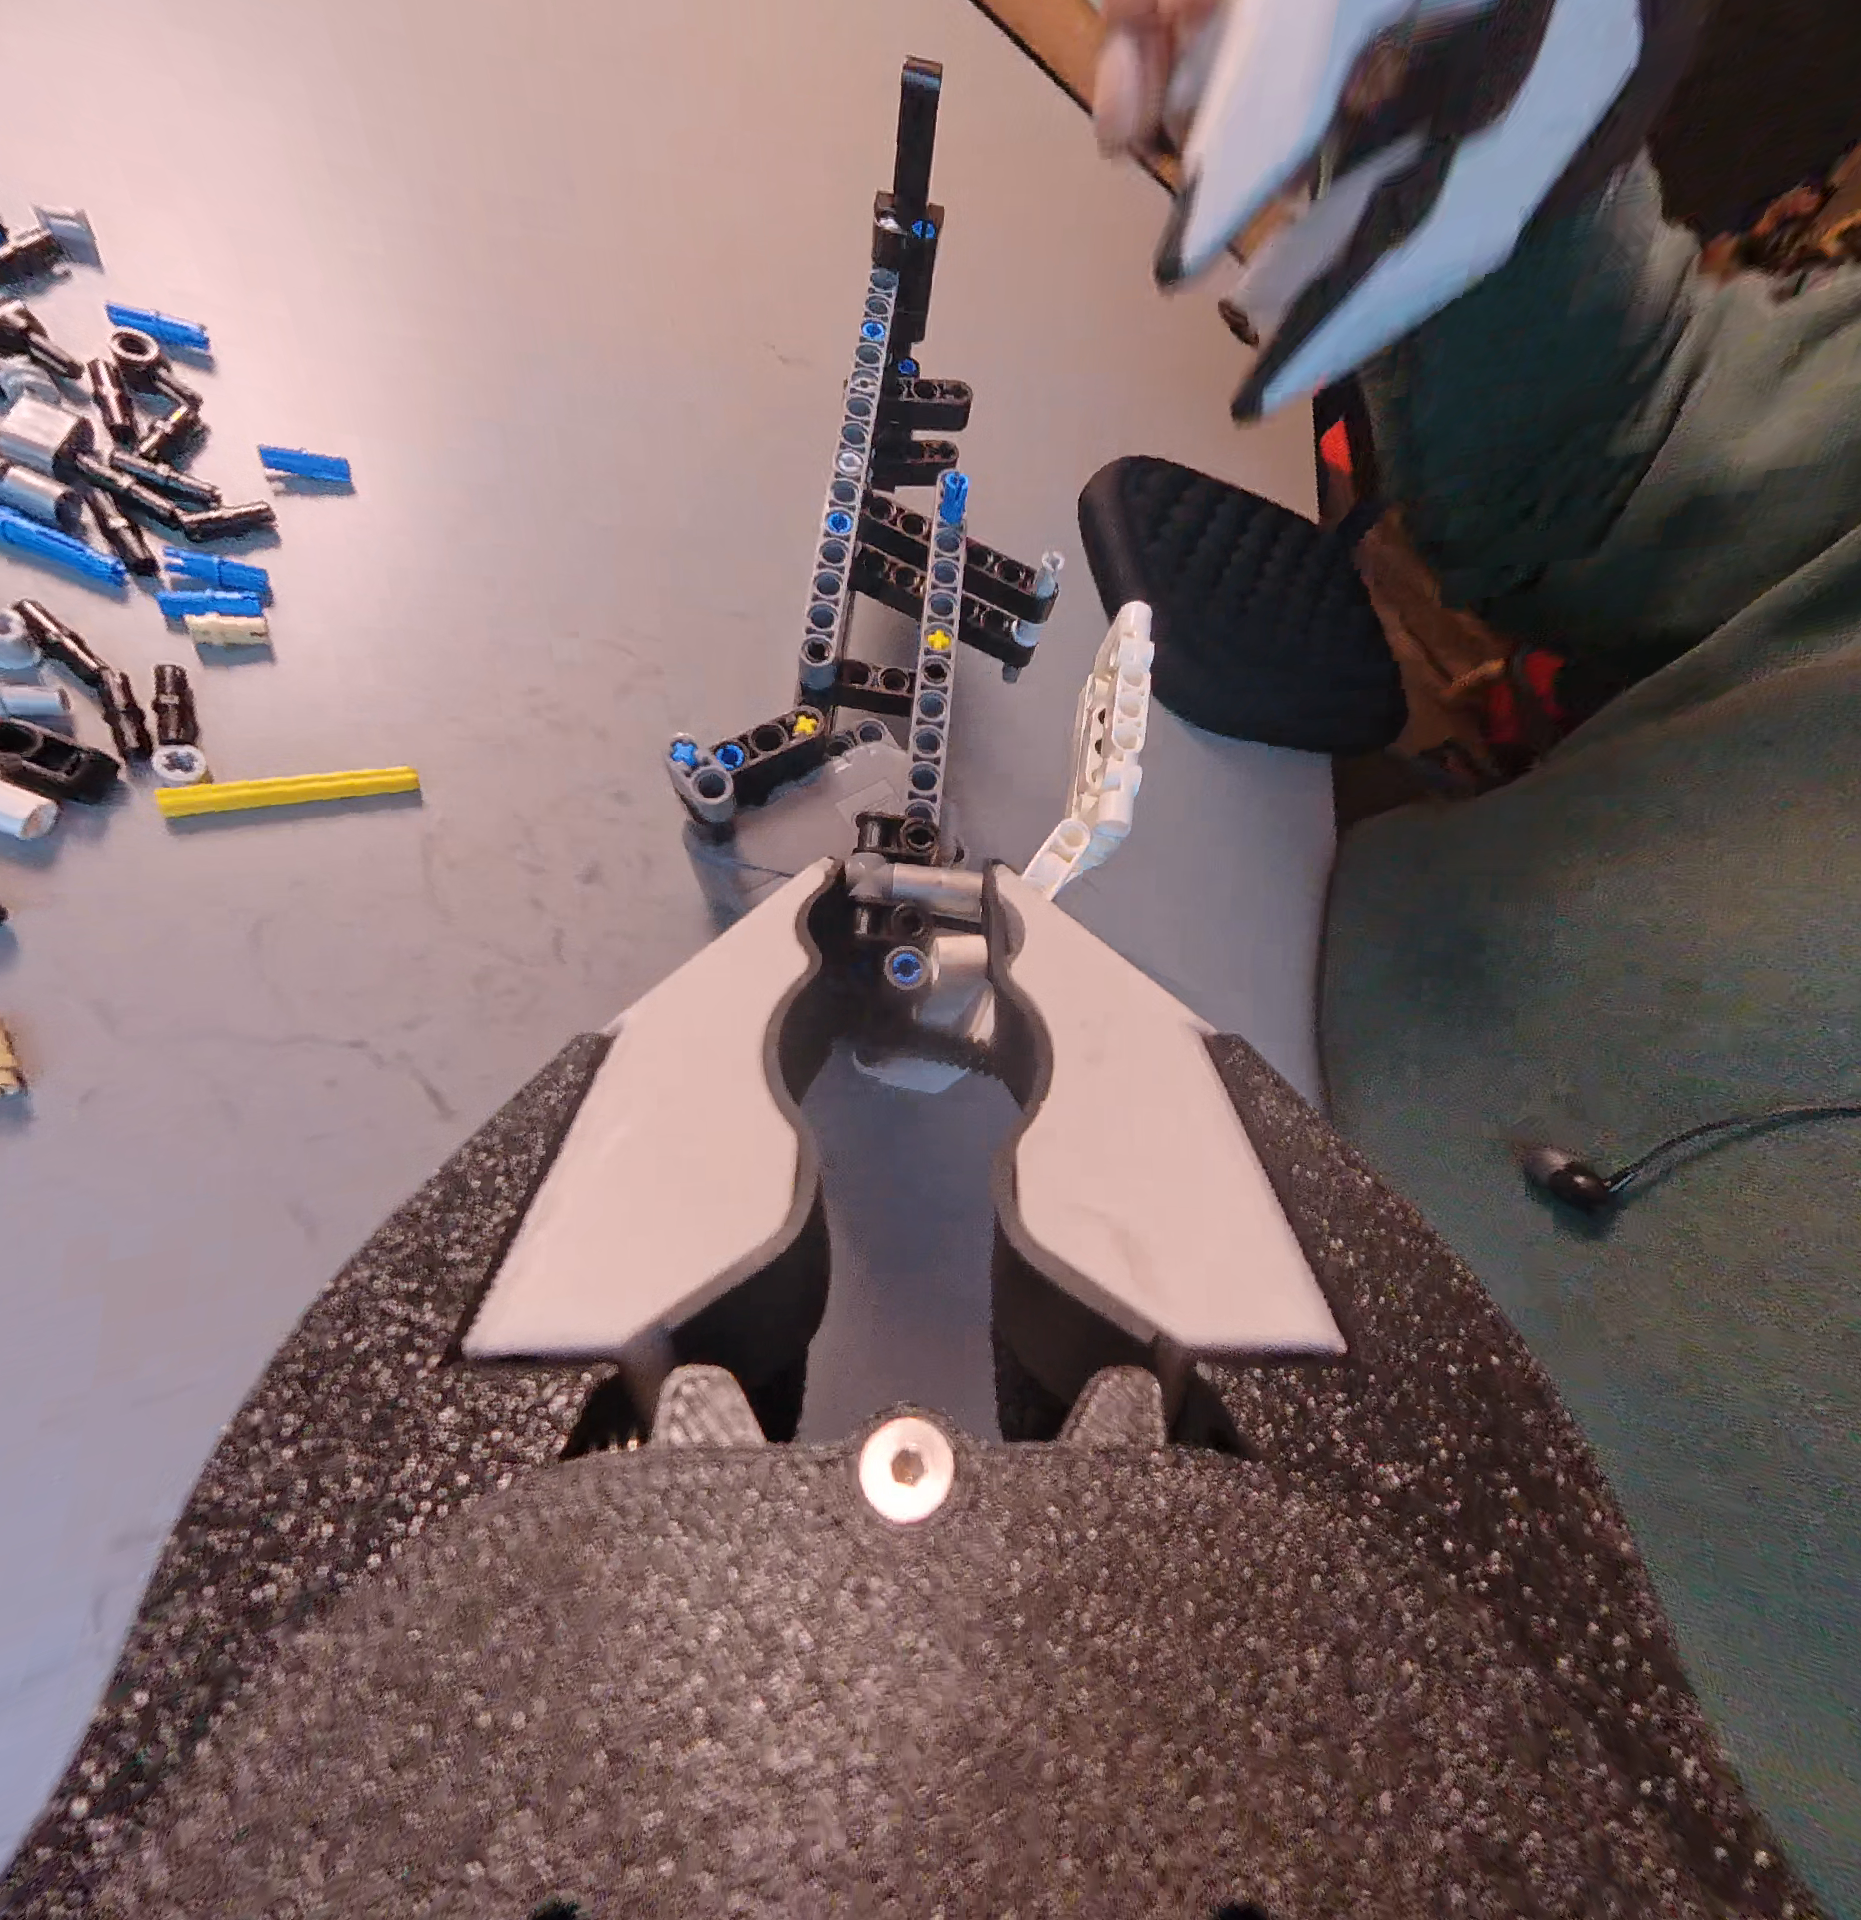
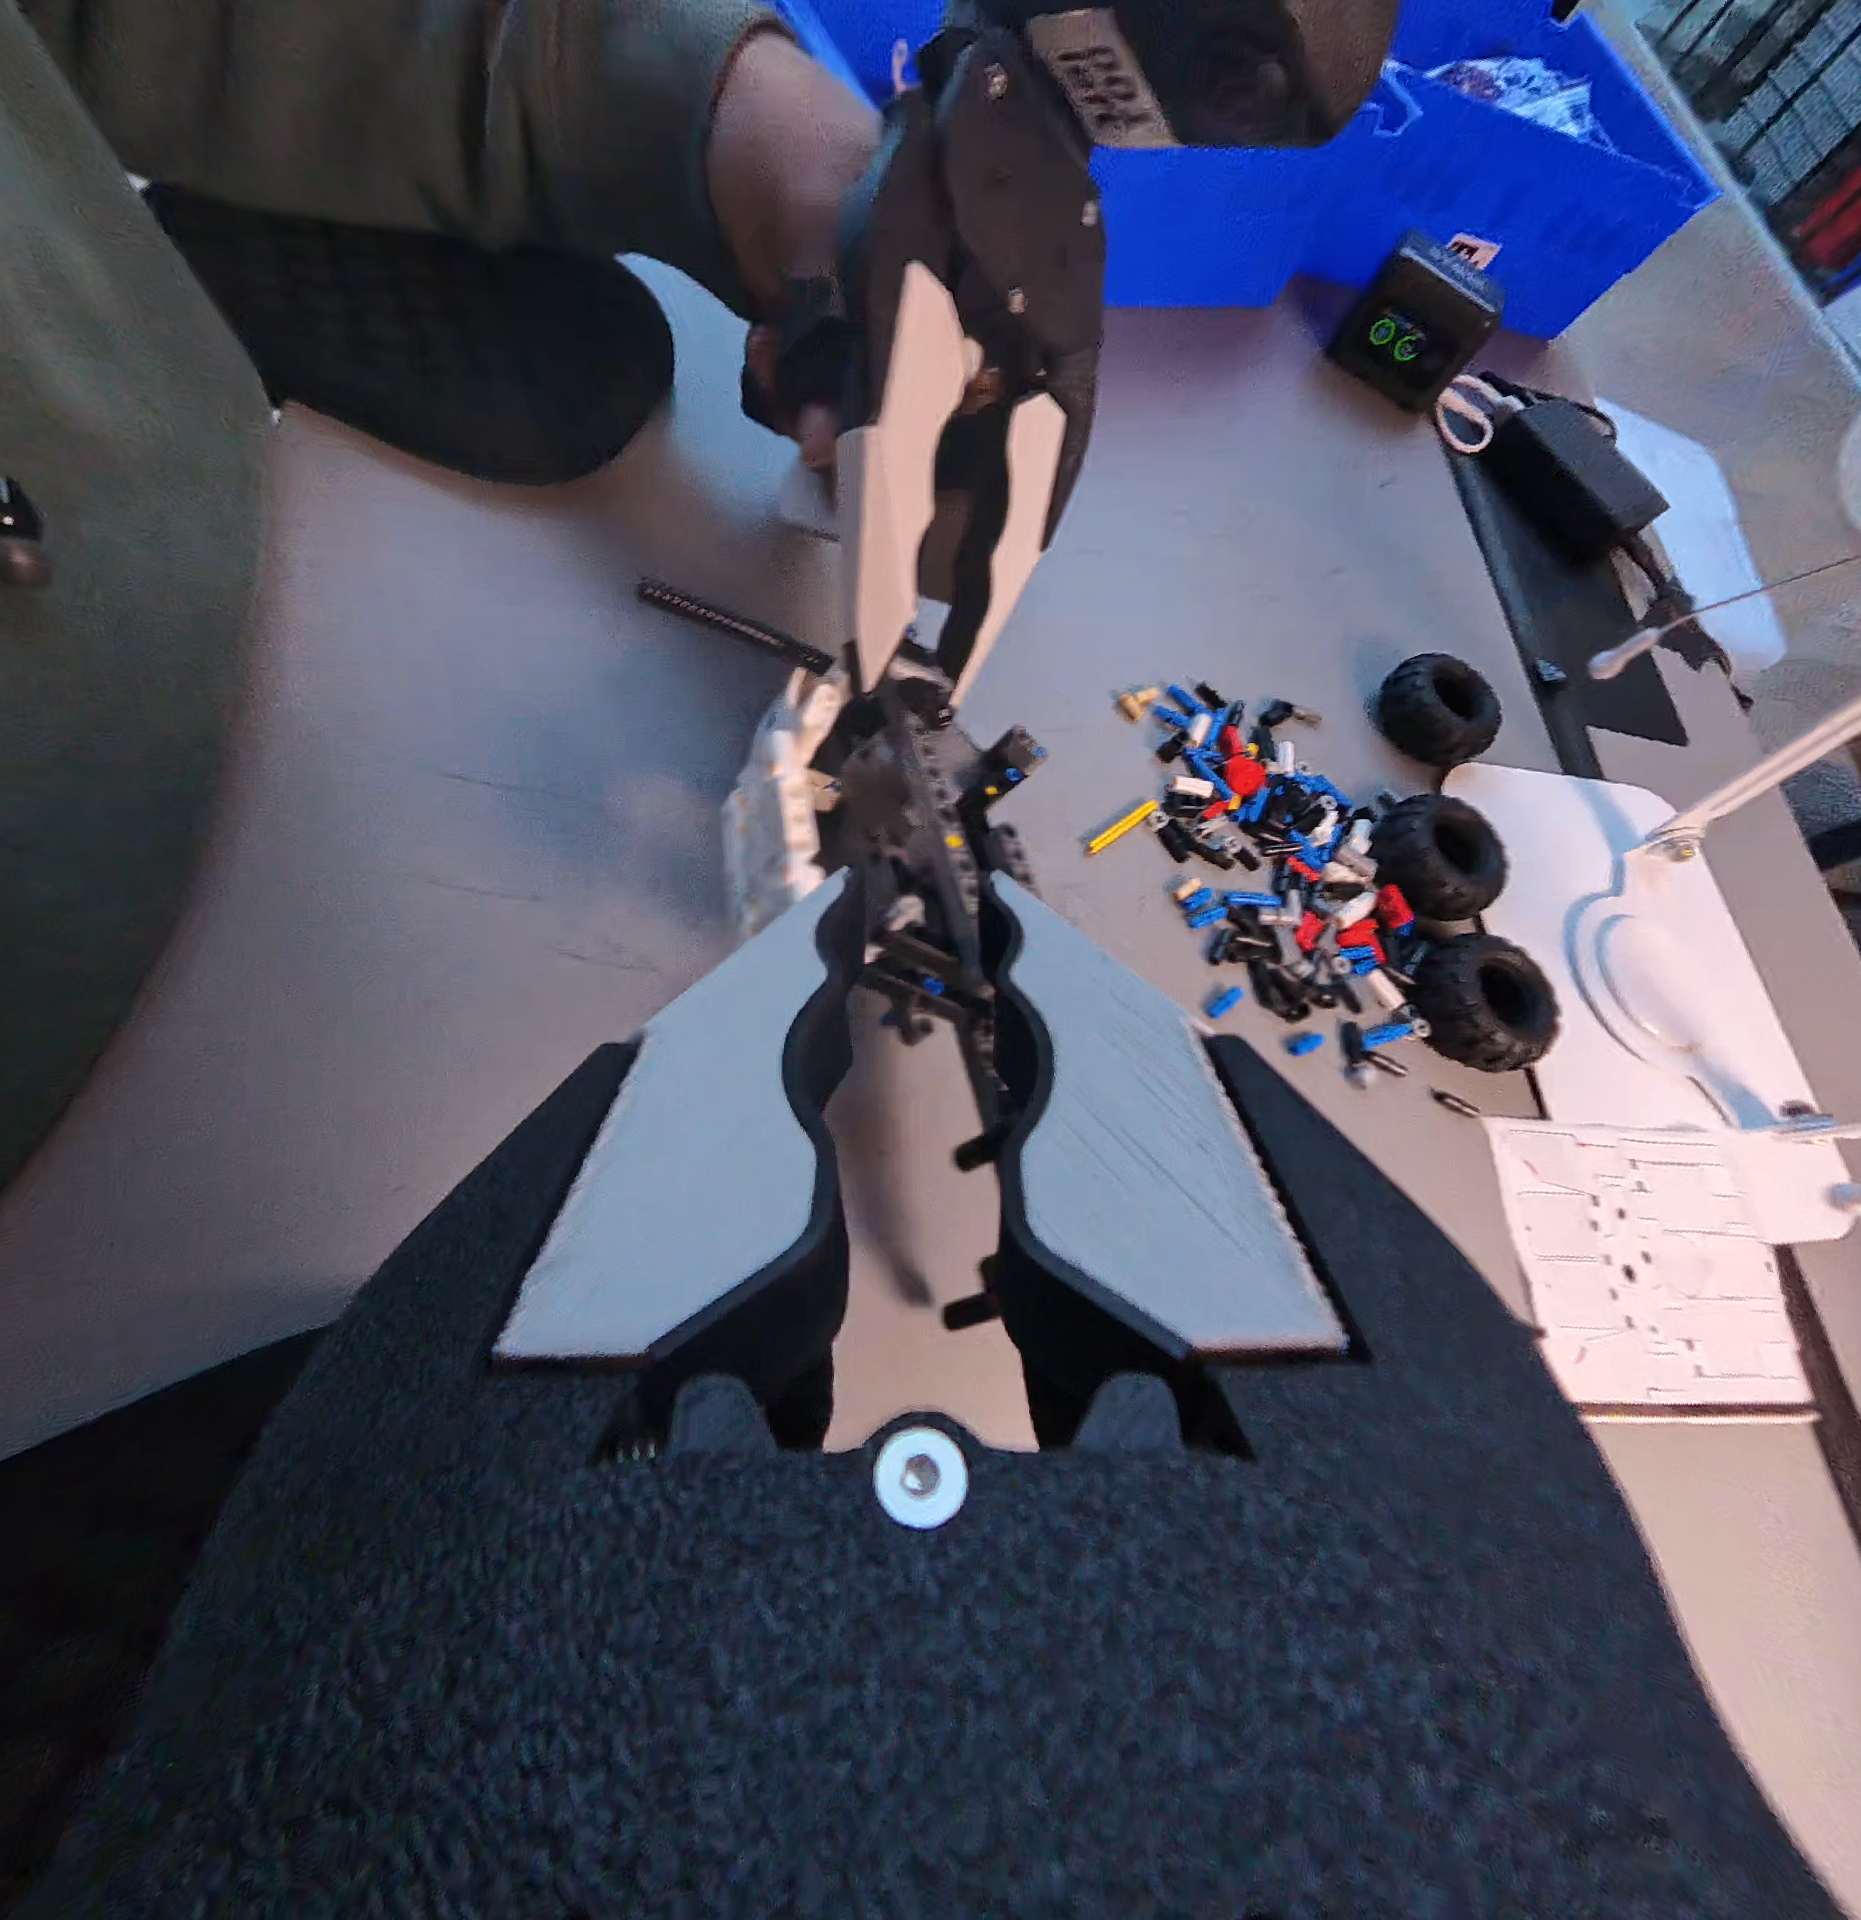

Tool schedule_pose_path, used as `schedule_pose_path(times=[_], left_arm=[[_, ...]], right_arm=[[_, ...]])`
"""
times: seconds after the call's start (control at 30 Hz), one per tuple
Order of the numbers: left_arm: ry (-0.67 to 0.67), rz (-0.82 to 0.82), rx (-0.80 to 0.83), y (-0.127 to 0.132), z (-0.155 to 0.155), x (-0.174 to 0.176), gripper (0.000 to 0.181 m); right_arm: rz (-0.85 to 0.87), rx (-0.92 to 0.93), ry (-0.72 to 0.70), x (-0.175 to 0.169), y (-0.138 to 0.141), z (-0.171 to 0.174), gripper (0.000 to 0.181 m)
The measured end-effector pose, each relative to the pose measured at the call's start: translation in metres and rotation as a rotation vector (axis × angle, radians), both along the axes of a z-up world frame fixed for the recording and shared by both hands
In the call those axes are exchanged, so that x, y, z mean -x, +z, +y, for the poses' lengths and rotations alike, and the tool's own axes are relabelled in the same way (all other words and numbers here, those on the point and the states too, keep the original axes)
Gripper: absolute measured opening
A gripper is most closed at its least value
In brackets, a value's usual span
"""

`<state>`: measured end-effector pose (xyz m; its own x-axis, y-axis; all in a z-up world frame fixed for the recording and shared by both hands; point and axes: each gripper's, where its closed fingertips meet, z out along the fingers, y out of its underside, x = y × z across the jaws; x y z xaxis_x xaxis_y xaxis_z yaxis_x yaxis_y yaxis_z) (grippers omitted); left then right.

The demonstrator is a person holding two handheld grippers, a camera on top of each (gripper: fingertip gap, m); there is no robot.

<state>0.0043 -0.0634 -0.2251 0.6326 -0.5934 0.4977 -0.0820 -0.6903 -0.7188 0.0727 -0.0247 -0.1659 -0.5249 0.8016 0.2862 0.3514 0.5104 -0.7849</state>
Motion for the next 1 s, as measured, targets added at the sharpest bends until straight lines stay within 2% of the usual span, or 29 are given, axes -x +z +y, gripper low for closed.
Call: schedule_pose_path(times=[0.13,0.27,0.37,0.43,0.47,0.53,0.6,0.67,0.87,1.0], left_arm=[[0.032,-0.132,0.072,0.004,0.005,0.008,0.025],[0.025,-0.220,0.115,0.005,0.007,0.009,0.025],[0.010,-0.290,0.159,0.006,0.008,0.007,0.025],[-0.006,-0.329,0.185,0.006,0.008,0.006,0.025],[-0.009,-0.347,0.195,0.006,0.009,0.005,0.025],[-0.008,-0.359,0.192,0.006,0.011,0.008,0.025],[0.004,-0.343,0.164,0.006,0.013,0.011,0.025],[0.012,-0.342,0.114,0.011,0.014,0.015,0.034],[0.047,-0.396,-0.156,0.057,0.016,0.031,0.052],[-0.005,-0.280,-0.250,0.058,0.008,0.020,0.066]], right_arm=[[0.052,-0.087,-0.058,-0.007,-0.026,-0.010,0.033],[0.135,-0.141,-0.126,0.002,-0.029,-0.005,0.048],[0.149,-0.193,-0.110,0.013,-0.033,-0.009,0.059],[0.158,-0.244,-0.092,0.021,-0.033,-0.011,0.053],[0.167,-0.249,-0.090,0.025,-0.031,-0.011,0.042],[0.140,-0.214,-0.067,0.028,-0.029,-0.013,0.041],[0.112,-0.178,-0.071,0.032,-0.027,-0.013,0.041],[0.085,-0.138,-0.086,0.036,-0.026,-0.012,0.041],[0.034,-0.013,-0.141,0.043,-0.025,-0.005,0.040],[0.021,0.089,-0.157,0.047,-0.026,0.007,0.041]])
